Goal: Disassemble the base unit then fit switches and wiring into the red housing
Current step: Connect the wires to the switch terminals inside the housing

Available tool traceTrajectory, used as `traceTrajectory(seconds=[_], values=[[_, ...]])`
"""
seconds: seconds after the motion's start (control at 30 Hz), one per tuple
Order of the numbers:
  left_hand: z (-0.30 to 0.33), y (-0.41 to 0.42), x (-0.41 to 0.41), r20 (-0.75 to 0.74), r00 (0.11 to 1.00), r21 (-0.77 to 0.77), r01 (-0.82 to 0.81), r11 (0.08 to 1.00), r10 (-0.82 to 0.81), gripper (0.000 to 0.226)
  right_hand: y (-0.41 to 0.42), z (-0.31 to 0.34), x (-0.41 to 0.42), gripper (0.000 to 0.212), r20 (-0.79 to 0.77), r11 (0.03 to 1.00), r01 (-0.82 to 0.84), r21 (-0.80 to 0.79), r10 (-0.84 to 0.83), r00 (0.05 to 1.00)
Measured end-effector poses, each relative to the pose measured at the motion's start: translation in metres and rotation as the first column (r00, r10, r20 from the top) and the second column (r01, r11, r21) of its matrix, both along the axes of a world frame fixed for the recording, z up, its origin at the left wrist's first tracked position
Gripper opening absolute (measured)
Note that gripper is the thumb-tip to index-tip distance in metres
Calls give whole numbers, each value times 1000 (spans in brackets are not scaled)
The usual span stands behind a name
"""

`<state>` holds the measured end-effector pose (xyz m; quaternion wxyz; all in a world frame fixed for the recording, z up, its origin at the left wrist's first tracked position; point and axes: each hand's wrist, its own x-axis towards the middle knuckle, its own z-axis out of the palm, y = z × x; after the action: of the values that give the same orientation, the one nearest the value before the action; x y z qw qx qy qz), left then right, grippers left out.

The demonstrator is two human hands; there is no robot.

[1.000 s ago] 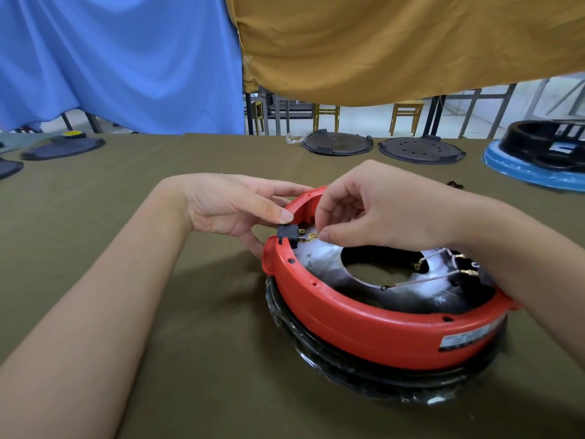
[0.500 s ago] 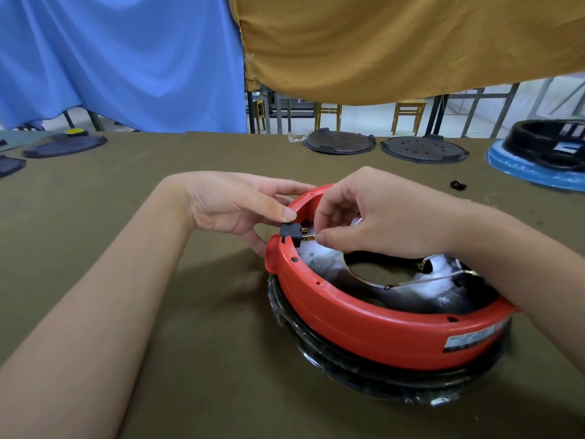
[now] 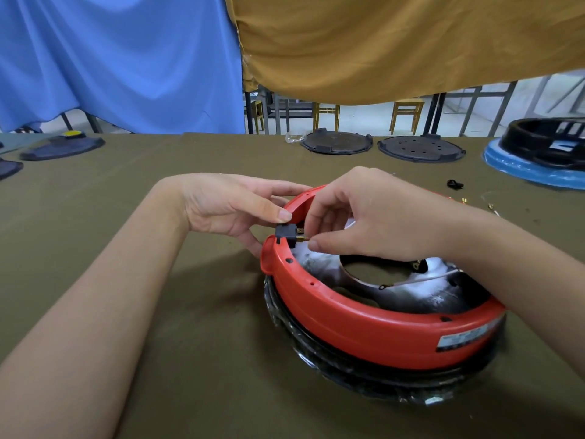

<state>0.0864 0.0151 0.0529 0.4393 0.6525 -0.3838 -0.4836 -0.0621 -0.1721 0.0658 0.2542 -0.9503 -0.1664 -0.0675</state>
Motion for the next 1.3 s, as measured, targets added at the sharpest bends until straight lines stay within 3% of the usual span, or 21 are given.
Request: traceTrajectory(seconds=[0.2, 0.63, 0.87, 1.0, 1.07, 1.17, 1.3], values=[[0, 1, -2, 9, 1000, 0, 1, 1000, -1, 59, -10, 6, -2, 5, -18, 998, 9, 55, -8, 1000], [3, -2, -6, 31, 999, 6, -31, 1000, 30, 62, 9, -1, -1, 5, 114, 991, -7, -130, 22, 993], [4, -2, -5, 34, 999, 10, -27, 1000, 27, 62, 6, 0, -1, 3, 73, 996, -10, -89, 17, 997], [3, -1, -6, 61, 997, 16, -43, 999, 42, 63, -1, 9, -3, 6, 92, 998, 31, 53, -36, 995], [3, 0, -7, 82, 996, 16, -30, 999, 28, 61, -9, 18, -5, 9, 130, 975, 64, 214, -93, 987], [5, 0, -10, 111, 994, 17, -11, 1000, 9, 56, -30, 29, -10, 14, 89, 860, 111, 499, -178, 980], [4, -5, -13, 192, 978, 23, -84, 996, 78, 47, -63, 24, -23, 12, 35, 810, 217, 544, -280, 959]])
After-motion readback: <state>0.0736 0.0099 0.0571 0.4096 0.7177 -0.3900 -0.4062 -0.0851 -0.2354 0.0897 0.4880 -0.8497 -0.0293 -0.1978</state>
